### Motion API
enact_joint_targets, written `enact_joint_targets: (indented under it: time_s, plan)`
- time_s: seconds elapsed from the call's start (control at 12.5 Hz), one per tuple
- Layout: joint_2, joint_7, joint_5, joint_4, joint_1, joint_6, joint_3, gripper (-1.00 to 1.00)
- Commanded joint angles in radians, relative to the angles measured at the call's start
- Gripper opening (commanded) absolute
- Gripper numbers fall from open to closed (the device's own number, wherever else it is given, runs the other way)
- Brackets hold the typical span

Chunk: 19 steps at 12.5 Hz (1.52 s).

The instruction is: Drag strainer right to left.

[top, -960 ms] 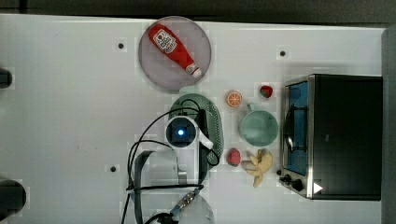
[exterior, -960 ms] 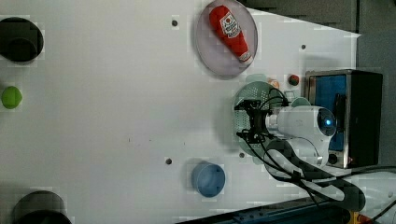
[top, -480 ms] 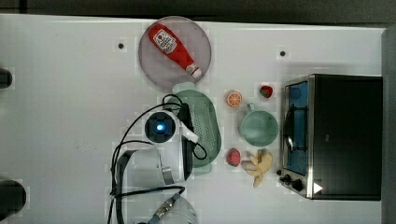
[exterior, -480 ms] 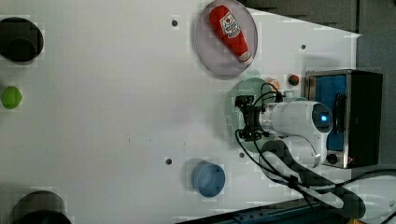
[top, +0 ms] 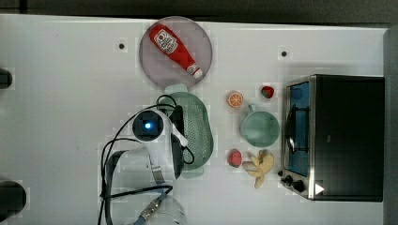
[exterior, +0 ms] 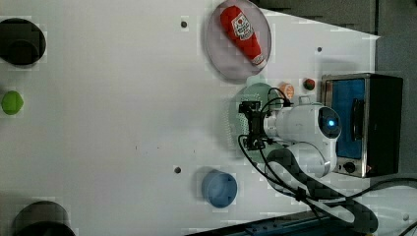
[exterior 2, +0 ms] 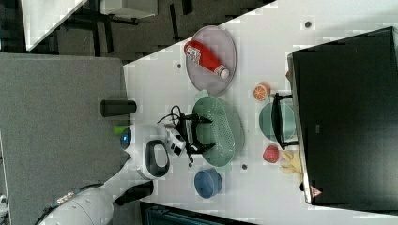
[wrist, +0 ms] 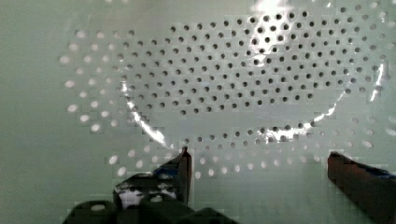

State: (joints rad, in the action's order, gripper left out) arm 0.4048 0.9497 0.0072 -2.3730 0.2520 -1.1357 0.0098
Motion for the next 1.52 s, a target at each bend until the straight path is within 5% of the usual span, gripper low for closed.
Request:
enact_joint_targets:
  time_s: [0.08,1.52]
  plan:
    - [-0.009,0.169,-0.012,0.016,0.075,0.036,0.02,1.0]
    - [0.088,0.307,0.134,0.241,0.258,0.116,0.088,1.0]
